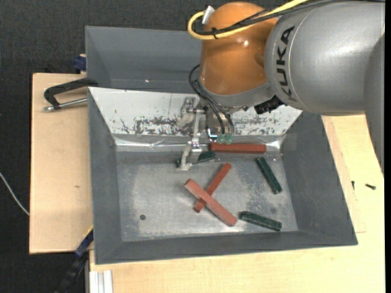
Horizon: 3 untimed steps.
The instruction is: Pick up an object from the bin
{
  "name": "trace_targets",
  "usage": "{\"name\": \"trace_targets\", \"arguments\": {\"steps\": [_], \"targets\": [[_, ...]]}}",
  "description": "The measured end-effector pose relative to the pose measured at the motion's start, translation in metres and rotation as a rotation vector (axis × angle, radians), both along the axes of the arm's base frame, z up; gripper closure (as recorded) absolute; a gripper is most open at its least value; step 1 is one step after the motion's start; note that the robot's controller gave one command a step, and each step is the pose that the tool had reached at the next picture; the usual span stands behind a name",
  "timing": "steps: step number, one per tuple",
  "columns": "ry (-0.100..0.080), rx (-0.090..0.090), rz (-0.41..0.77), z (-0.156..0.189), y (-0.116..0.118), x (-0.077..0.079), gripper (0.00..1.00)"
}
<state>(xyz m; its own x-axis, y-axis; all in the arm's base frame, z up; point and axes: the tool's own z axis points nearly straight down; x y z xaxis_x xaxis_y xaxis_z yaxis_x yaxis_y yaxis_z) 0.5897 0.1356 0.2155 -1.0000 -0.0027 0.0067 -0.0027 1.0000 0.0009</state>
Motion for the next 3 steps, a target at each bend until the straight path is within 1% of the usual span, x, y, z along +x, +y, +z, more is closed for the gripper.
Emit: {"name": "trace_targets", "arguments": {"steps": [1,2,3], "targets": [[-0.009,0.001,-0.002,0.005,-0.001,0.002,0.00],[-0.014,0.002,0.085,-0.019,-0.011,0.003,0.00],[-0.009,0.001,0.198,-0.064,-0.036,-0.006,0.00]]}}
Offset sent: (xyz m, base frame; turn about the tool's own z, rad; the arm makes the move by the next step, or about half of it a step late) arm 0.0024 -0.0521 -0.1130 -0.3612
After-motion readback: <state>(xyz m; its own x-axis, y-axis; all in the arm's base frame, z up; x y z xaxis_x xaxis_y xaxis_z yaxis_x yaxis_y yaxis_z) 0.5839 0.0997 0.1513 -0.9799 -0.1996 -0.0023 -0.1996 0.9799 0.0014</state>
